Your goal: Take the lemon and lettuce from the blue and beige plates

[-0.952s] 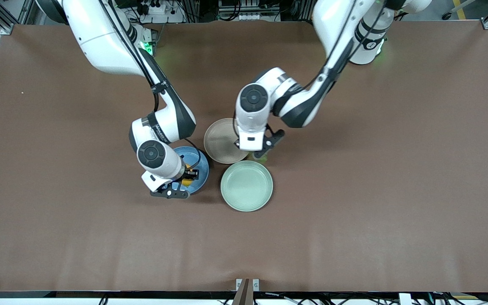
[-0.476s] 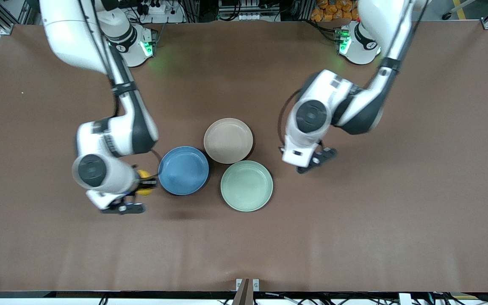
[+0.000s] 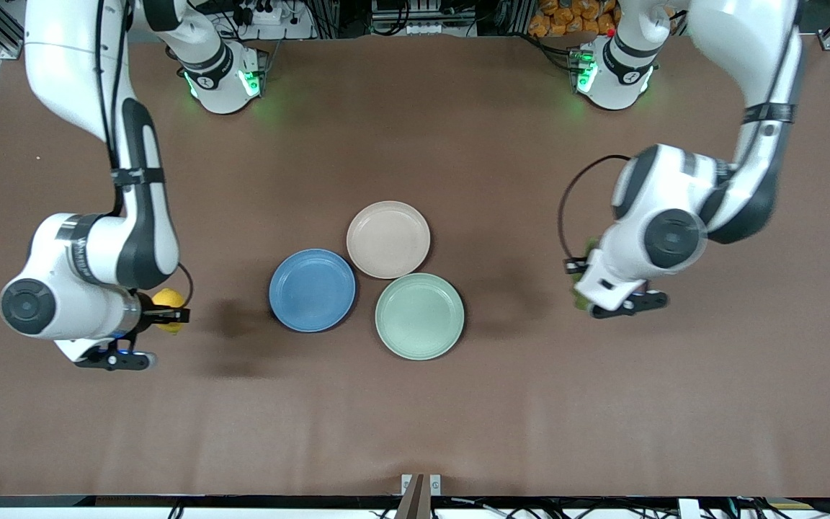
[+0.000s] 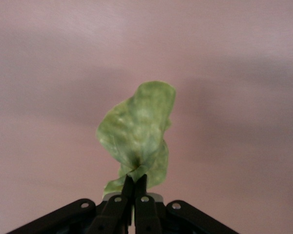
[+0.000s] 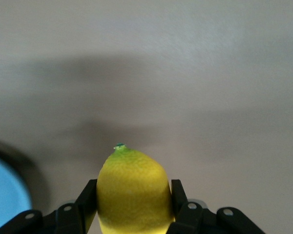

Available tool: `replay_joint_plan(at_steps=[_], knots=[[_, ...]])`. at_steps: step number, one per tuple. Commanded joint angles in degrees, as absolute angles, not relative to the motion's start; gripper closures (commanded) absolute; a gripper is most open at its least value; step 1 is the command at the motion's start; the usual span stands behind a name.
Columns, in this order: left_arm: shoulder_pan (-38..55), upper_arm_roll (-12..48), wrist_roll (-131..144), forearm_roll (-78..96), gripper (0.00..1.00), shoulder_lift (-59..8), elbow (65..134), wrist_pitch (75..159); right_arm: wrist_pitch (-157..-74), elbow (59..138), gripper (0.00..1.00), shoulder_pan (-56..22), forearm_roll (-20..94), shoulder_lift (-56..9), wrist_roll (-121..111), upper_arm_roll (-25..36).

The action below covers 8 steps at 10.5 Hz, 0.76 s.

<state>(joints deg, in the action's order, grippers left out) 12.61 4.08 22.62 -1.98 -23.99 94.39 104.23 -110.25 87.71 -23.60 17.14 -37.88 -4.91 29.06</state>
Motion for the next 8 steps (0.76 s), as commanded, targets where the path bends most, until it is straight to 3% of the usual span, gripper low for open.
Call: replay_joint_plan(at_steps=[1,2,3,4,5,6,7,8], knots=[[12.57,0.2,12.96,-3.08,1.0,-22.24,100.79,109.57,-116.26,94.81,0.95,-23.47,20.13,-37.18,-8.51,29.27],[12.57,-1.65,8.83,-2.99,1.0,-22.24,104.29,113.86,-116.71,96.23,0.8,-23.47,20.39,-37.35,-8.61,29.18],[12.48,-3.15,5.92,-2.9,1.0,-22.24,107.11,117.73,-117.15,97.46,0.77,-23.38,21.87,-37.7,-8.79,29.18],[12.48,-3.42,5.37,-2.55,1.0,-22.76,108.44,119.43,-117.25,97.56,0.65,-23.29,22.23,-37.88,-9.05,29.18],[12.48,-3.43,5.36,-2.46,1.0,-23.29,109.68,121.44,-117.25,97.56,0.47,-23.29,22.24,-38.23,-9.05,29.18],[12.39,-3.51,5.36,-2.29,1.0,-23.99,110.47,123.29,-117.16,97.56,0.04,-23.2,22.24,-38.32,-9.05,29.18],[12.39,-3.69,5.36,-2.2,1.0,-24.34,110.3,123.4,-116.98,97.73,0.0,-23.46,22.32,-38.32,-8.97,29.09],[12.48,-3.69,5.36,-2.2,0.54,-24.43,109.95,123.4,-116.55,97.47,0.0,-23.38,22.24,-38.23,-8.96,29.09]])
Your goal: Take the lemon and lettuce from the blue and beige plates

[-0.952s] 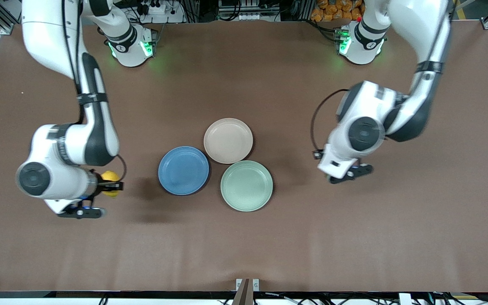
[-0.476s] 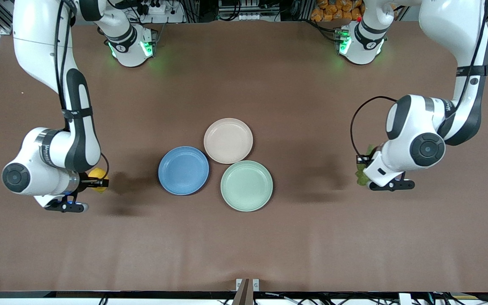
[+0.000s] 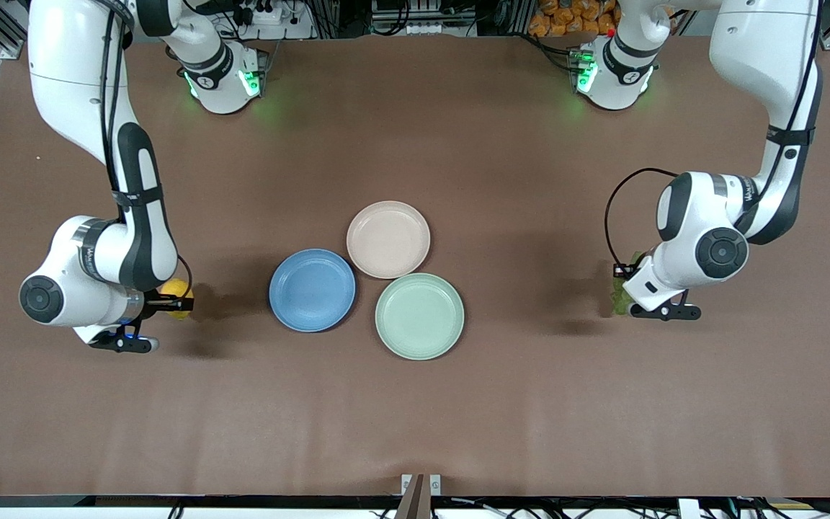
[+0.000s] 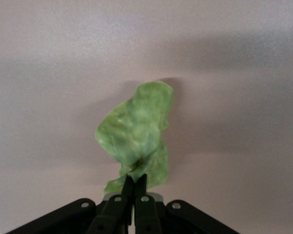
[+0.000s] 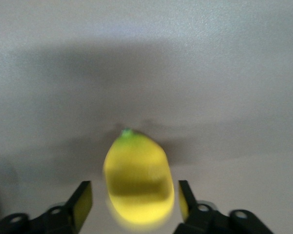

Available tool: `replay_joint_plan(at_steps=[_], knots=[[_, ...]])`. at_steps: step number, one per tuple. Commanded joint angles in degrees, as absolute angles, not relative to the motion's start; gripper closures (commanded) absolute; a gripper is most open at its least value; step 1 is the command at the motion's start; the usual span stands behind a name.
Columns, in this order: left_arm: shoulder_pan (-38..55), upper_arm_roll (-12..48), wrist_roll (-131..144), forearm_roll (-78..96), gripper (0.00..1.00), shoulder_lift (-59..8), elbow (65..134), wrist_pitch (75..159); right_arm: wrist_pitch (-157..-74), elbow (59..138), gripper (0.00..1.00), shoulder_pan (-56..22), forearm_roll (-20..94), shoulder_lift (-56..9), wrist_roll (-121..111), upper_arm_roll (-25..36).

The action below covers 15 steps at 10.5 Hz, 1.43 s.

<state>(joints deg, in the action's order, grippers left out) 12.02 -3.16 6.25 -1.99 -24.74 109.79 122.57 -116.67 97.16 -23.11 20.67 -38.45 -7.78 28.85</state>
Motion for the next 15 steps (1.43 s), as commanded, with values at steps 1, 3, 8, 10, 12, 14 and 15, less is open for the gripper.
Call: replay_joint_plan(at_steps=[1,3,8,10,12,14,15], knots=[[12.48,-3.69,5.36,-2.2,0.05,-24.17,109.52,123.4,-115.67,96.17,0.0,-23.64,22.15,-37.62,-8.96,29.18],[12.48,-3.78,5.45,-2.46,0.0,-23.29,106.54,122.88,-110.07,90.39,0.0,-23.47,21.62,-36.83,-9.05,29.27],[12.57,-5.36,5.54,-2.28,0.0,-16.1,99.33,113.13,-92.03,76.91,0.0,-24.79,21.27,-26.04,-9.14,34.1],[12.83,-5.71,5.8,-2.29,0.0,-13.2,96.43,108.31,-90.97,77.08,0.0,-23.91,19.79,-19.45,-9.14,33.66],[13.36,-6.85,5.8,-2.11,0.0,-11.96,91.35,102.34,-87.91,77.25,0.0,-18.41,12.95,-13.56,-11.85,26.51],[13.36,-6.68,6.06,-2.11,0.0,-9.94,87.9,98.19,-85.97,77.95,0.0,-12.24,10.72,-10.65,-11.87,19.89],[13.36,-6.16,6.06,-2.11,0.0,-8.97,87.72,96.69,-84.83,78.57,0.0,-10.91,10.72,-9.24,-11.69,18.3]])
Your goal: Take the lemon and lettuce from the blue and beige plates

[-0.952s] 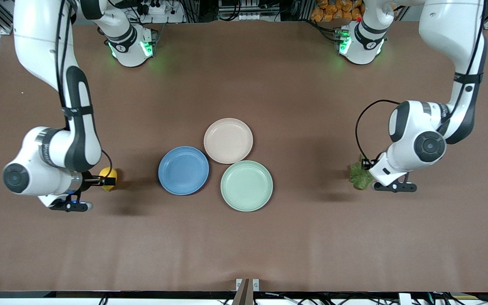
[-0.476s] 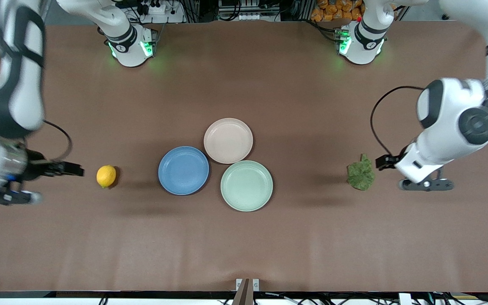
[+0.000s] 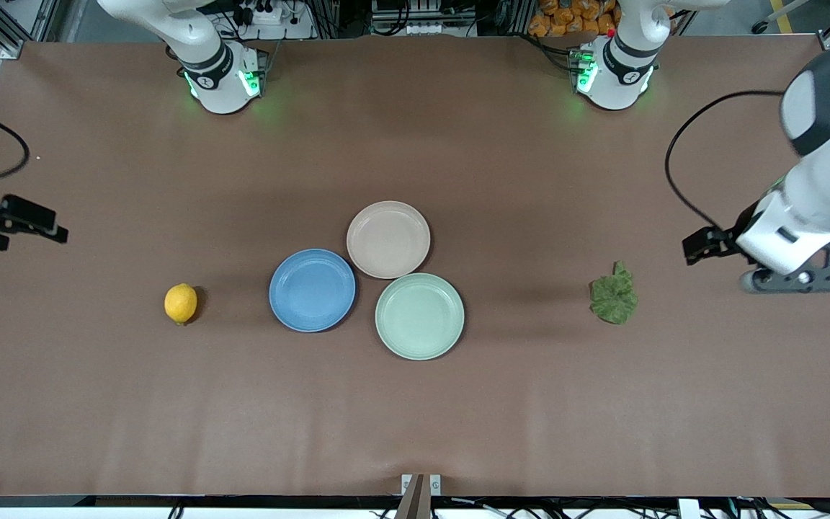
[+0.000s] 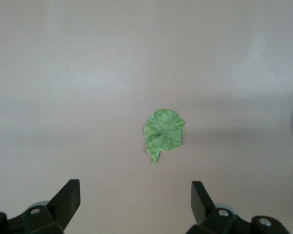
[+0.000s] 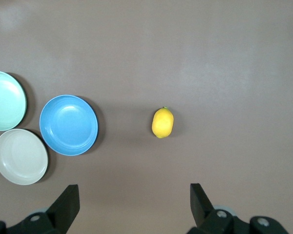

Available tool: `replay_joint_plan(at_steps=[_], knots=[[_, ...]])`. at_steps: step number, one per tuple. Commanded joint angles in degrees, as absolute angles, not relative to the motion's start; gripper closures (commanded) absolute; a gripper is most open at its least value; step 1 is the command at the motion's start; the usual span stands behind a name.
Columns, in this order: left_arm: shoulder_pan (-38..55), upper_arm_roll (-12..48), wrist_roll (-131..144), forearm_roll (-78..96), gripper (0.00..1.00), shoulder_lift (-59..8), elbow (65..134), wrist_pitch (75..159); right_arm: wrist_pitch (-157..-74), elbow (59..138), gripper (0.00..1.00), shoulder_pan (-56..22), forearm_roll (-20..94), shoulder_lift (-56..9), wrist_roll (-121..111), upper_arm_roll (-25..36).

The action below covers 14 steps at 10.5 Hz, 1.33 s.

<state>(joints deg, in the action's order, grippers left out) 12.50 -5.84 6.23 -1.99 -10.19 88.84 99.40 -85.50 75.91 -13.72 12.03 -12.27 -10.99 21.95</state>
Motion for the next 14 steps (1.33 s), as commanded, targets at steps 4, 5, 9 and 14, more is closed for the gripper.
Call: replay_joint_plan(at_steps=[4,5,9,14], knots=[[12.48,-4.66,6.06,0.69,0.0,-3.61,87.36,92.21,-84.73,81.47,0.0,-2.91,4.69,-5.98,-2.23,4.24],[12.39,-4.75,6.06,1.83,0.0,-2.99,87.36,91.59,-84.73,81.47,0.0,-3.34,0.83,-5.8,-0.28,2.48],[9.5,-3.35,5.63,4.31,0.0,-1.85,87.45,89.47,-85.42,82.26,0.0,-4.13,-2.02,-5.89,1.32,4.9],[8.88,-1.41,6.24,3.34,0.0,-0.97,87.63,87.89,-88.77,84.46,0.0,-7.21,-1.14,-5.8,1.93,9.14]])
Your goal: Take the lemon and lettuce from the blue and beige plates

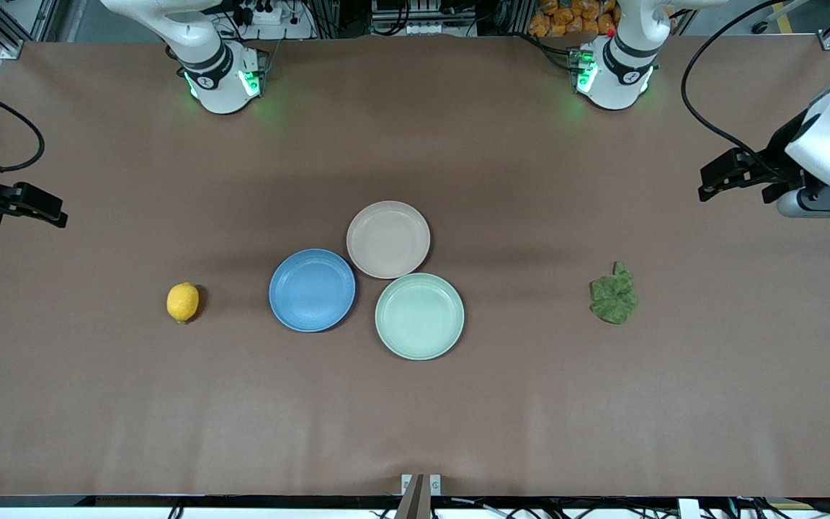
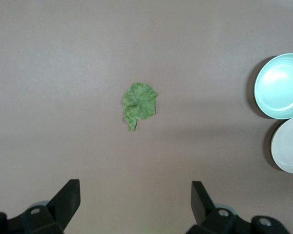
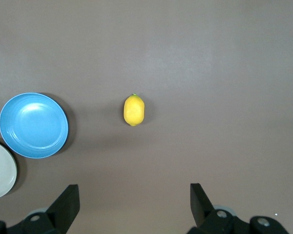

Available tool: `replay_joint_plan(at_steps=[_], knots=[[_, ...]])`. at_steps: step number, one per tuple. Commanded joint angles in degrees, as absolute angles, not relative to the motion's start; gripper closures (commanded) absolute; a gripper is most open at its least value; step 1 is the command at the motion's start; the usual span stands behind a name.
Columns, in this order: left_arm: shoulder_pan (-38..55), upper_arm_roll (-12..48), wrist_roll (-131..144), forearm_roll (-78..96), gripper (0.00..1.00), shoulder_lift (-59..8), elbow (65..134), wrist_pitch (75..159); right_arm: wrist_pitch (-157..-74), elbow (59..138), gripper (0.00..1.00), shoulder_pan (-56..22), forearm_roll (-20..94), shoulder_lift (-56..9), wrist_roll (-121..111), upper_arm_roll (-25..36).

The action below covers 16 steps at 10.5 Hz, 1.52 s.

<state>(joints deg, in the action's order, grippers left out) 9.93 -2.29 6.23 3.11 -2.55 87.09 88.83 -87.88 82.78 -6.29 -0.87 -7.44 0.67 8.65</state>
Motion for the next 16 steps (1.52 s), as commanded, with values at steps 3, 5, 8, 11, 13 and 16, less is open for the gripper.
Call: replay_joint_plan(at_steps=[3,5,8,11,13,16], knots=[[8.88,-1.41,6.24,1.95,0.0,-0.7,87.37,87.71,-89.56,84.55,0.0,-5.98,2.01,-5.98,1.14,9.14],[8.88,-1.14,5.8,-1.74,0.0,-0.7,86.75,87.71,-89.56,84.55,0.0,-6.15,2.11,-5.98,1.14,9.23],[8.88,-1.41,5.71,-2.11,0.0,-0.62,86.04,87.63,-89.47,84.55,0.0,-6.15,2.11,-5.98,1.14,9.23],[8.88,-1.58,5.71,-2.37,0.0,-0.62,85.7,86.76,-89.3,84.46,0.0,-6.33,2.11,-5.89,1.14,9.23],[8.88,-1.84,5.63,-2.37,0.0,-0.62,85.78,86.75,-89.21,84.46,0.0,-6.24,2.11,-5.89,1.14,9.23],[8.88,-1.5,5.63,-2.37,0.0,-0.62,85.78,86.49,-89.21,84.46,0.0,-6.33,2.11,-5.98,1.14,9.32]])
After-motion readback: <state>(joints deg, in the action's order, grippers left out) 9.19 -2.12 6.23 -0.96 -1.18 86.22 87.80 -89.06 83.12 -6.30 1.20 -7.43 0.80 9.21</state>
